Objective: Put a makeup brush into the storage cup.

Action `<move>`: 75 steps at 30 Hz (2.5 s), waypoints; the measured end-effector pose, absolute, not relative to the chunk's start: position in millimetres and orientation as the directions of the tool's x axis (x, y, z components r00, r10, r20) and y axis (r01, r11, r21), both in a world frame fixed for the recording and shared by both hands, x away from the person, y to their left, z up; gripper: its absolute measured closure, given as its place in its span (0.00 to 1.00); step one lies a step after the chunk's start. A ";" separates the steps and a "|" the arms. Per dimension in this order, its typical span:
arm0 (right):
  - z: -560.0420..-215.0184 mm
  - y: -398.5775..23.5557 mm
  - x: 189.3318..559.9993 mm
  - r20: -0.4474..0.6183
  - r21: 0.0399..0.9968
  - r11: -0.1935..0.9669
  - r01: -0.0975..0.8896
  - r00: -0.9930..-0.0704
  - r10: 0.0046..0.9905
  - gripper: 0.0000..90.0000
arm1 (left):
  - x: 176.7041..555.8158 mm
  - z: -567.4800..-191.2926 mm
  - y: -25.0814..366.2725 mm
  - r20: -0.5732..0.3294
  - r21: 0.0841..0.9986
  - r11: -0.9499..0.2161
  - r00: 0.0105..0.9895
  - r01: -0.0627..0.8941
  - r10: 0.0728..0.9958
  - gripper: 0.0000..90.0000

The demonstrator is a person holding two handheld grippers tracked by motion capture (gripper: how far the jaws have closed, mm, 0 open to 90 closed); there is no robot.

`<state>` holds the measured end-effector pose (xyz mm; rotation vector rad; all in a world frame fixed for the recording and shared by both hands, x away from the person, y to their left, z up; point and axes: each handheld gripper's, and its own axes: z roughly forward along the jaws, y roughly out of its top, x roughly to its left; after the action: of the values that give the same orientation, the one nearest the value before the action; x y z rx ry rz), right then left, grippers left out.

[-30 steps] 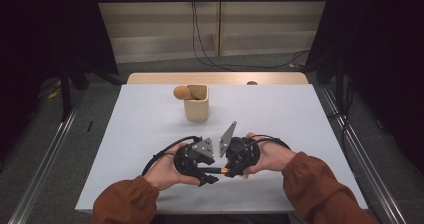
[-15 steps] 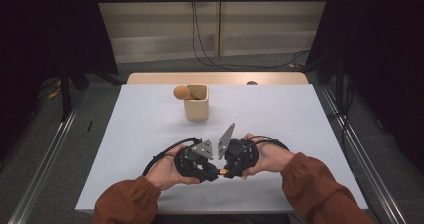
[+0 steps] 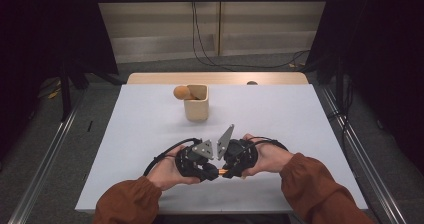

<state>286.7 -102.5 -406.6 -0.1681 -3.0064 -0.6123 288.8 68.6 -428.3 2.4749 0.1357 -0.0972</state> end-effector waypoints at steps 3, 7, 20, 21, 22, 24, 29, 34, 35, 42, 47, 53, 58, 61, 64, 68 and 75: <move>-407.5 -102.7 287.1 0.075 0.386 0.916 0.108 -0.993 0.085 0.82 | 288.2 -428.7 68.1 -0.109 0.602 -0.788 0.991 0.127 0.076 0.79; -406.8 -105.3 288.0 0.064 0.397 0.913 0.098 -0.995 0.079 0.82 | 289.2 -429.2 68.7 -0.137 0.617 -0.773 0.988 0.147 0.078 0.81; -404.6 -107.8 289.5 0.056 0.429 0.895 0.124 -0.992 0.111 0.58 | 290.2 -428.4 72.9 -0.148 0.628 -0.760 0.984 0.170 0.098 0.83; -404.7 -107.9 288.7 0.063 0.429 0.894 0.133 -0.991 0.118 0.53 | 290.1 -428.4 73.9 -0.152 0.631 -0.755 0.983 0.177 0.103 0.83; -405.1 -108.3 288.7 0.061 0.437 0.890 0.131 -0.991 0.116 0.48 | 290.2 -428.4 74.9 -0.151 0.633 -0.753 0.983 0.180 0.107 0.83; -405.6 -109.3 288.6 0.051 0.440 0.886 0.146 -0.989 0.137 0.41 | 290.5 -428.2 76.5 -0.154 0.635 -0.751 0.982 0.183 0.109 0.83; -405.6 -114.6 292.1 0.057 0.449 0.875 0.181 -0.983 0.175 0.28 | 291.6 -428.2 79.9 -0.156 0.637 -0.748 0.981 0.189 0.115 0.83; -404.7 -118.2 293.6 0.056 0.455 0.867 0.203 -0.978 0.200 0.18 | 292.2 -426.6 85.8 -0.155 0.644 -0.737 0.978 0.206 0.138 0.83; -404.6 -119.1 294.0 0.056 0.457 0.865 0.207 -0.977 0.204 0.15 | 292.6 -426.3 87.3 -0.154 0.645 -0.735 0.978 0.208 0.141 0.83; -404.2 -130.2 295.1 0.069 0.489 0.837 0.244 -0.968 0.242 0.05 | 293.0 -427.2 96.1 -0.168 0.652 -0.719 0.971 0.240 0.172 0.83; -401.1 -138.4 300.4 0.078 0.517 0.805 0.289 -0.953 0.292 0.06 | 294.7 -424.2 100.7 -0.166 0.662 -0.705 0.967 0.255 0.194 0.83; -402.7 -149.8 299.7 0.091 0.539 0.775 0.331 -0.937 0.337 0.06 | 296.8 -424.2 108.6 -0.203 0.673 -0.675 0.953 0.302 0.224 0.83; -404.8 -160.0 296.0 0.090 0.570 0.747 0.342 -0.930 0.357 0.06 | 295.9 -424.5 114.3 -0.215 0.681 -0.660 0.948 0.317 0.234 0.83; -408.8 -165.6 295.4 0.103 0.570 0.737 0.363 -0.921 0.374 0.07 | 294.5 -425.7 119.6 -0.219 0.687 -0.647 0.943 0.331 0.250 0.83; -412.8 -168.5 294.3 0.131 0.569 0.730 0.378 -0.918 0.374 0.07 | 292.7 -427.6 126.5 -0.225 0.693 -0.634 0.938 0.344 0.263 0.83; -415.5 -170.5 290.9 0.139 0.579 0.712 0.398 -0.908 0.395 0.07 | 291.5 -429.2 136.3 -0.230 0.707 -0.609 0.931 0.360 0.284 0.83; -415.3 -175.3 284.7 0.160 0.622 0.653 0.432 -0.886 0.435 0.06 | 291.1 -430.2 150.7 -0.251 0.732 -0.561 0.918 0.387 0.306 0.83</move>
<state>284.7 -175.3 -415.3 -0.7501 -2.8592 -1.0749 291.1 150.7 -430.2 2.2056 0.4907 -0.1185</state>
